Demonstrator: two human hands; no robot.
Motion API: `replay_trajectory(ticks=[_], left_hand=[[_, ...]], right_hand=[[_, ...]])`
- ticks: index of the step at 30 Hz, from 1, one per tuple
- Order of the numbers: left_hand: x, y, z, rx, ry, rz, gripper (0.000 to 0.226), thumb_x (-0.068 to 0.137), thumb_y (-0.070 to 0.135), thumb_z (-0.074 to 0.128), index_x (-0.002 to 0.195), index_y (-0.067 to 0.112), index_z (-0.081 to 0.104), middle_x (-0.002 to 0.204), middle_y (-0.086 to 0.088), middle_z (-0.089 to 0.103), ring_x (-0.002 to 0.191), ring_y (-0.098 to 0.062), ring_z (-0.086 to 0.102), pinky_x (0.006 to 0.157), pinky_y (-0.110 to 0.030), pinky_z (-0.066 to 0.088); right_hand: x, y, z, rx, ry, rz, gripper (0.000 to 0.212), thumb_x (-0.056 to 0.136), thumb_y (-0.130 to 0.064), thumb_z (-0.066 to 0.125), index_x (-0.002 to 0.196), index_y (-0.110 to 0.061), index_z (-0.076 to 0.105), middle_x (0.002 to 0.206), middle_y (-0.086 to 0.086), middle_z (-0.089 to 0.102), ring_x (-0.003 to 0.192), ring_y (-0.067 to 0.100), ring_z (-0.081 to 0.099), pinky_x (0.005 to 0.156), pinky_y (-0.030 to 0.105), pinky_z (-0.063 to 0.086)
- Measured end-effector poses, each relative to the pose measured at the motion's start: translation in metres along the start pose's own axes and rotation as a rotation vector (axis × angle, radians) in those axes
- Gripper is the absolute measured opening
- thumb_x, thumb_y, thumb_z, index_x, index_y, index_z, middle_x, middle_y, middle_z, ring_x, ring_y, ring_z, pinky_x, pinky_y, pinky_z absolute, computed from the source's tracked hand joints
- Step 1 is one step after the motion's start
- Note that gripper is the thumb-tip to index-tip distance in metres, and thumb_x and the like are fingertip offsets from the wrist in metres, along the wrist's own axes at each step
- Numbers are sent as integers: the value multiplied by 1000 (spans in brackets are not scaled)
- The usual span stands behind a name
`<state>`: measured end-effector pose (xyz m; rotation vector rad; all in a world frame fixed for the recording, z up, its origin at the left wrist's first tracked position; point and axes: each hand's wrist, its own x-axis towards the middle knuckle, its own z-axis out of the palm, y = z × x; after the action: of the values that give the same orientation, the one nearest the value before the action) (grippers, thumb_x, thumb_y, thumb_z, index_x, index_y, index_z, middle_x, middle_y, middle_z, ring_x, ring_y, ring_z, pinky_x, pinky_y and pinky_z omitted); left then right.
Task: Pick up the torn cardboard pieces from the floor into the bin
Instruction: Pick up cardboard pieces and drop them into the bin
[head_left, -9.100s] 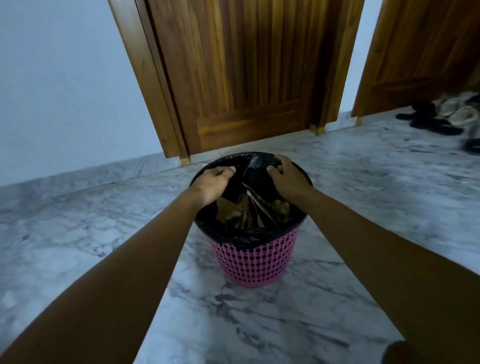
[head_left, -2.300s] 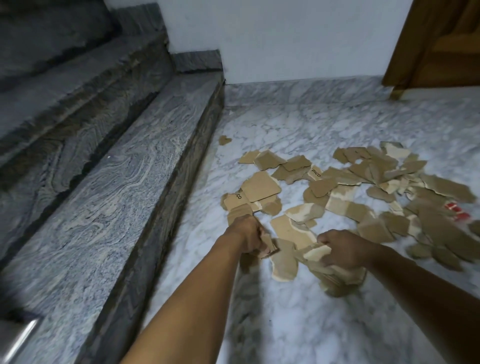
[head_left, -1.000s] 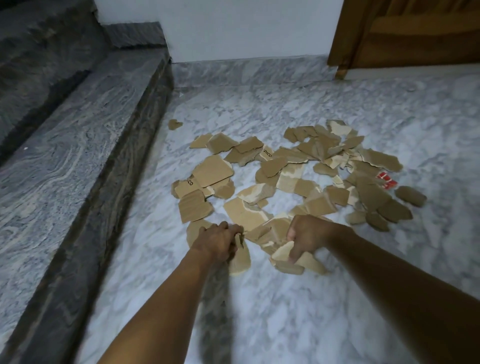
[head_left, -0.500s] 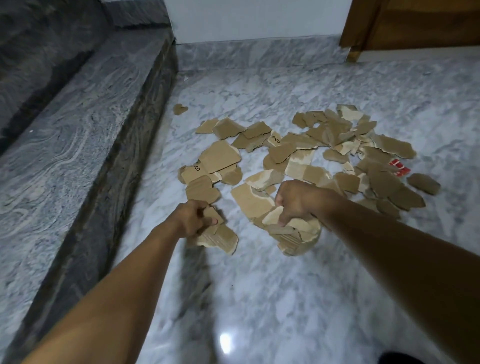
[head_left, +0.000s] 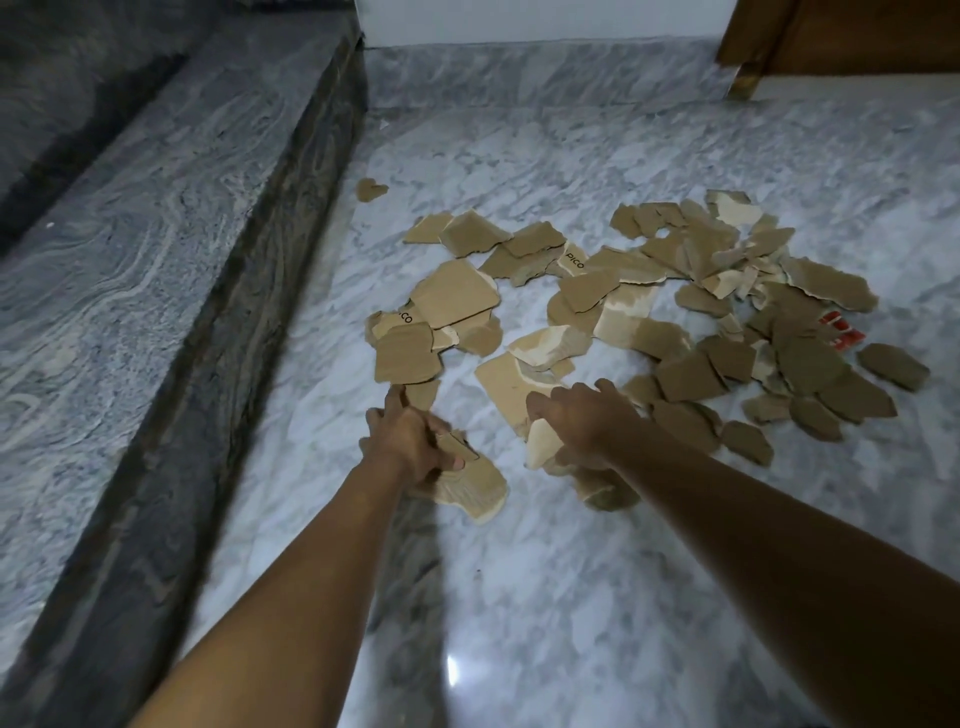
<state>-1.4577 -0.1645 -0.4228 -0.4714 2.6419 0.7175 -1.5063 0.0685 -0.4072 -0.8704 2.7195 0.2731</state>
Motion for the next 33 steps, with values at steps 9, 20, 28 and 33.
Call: replay_trajectory(ticks=[9,20,28,33], left_hand=[[5,4,-5,124,16,138,46,62,34,90,104,29,72,124,5,49,113,-23,47,96,-36,45],[-1,14,-23,49,-287,228,39,55,30,94,86,20,73,99,5,67,103,-21,62,84,-28,50],[-15,13,15,343,-221,342,46,70,25,81,112,26,63,118,-5,47,113,-29,52,90,-30,45],[-25,14,15,334,-132,295,44,74,30,69,116,30,55,103,2,68,102,-26,61,85,-39,52]], right_hand=[[-3,-5,-10,258,-130,27,52,89,-43,63,131,-16,49,131,7,51,122,27,52,98,41,43],[-54,59,-40,491,-253,312,55,84,-38,74,125,-7,54,125,14,62,110,28,61,83,34,48],[-57,35,-18,453,-311,343,57,87,-41,68,130,-8,50,131,11,56,119,28,55,79,30,39],[-57,23,-17,511,-276,298,48,86,-32,67,124,-5,54,126,13,58,112,28,58,89,36,52]])
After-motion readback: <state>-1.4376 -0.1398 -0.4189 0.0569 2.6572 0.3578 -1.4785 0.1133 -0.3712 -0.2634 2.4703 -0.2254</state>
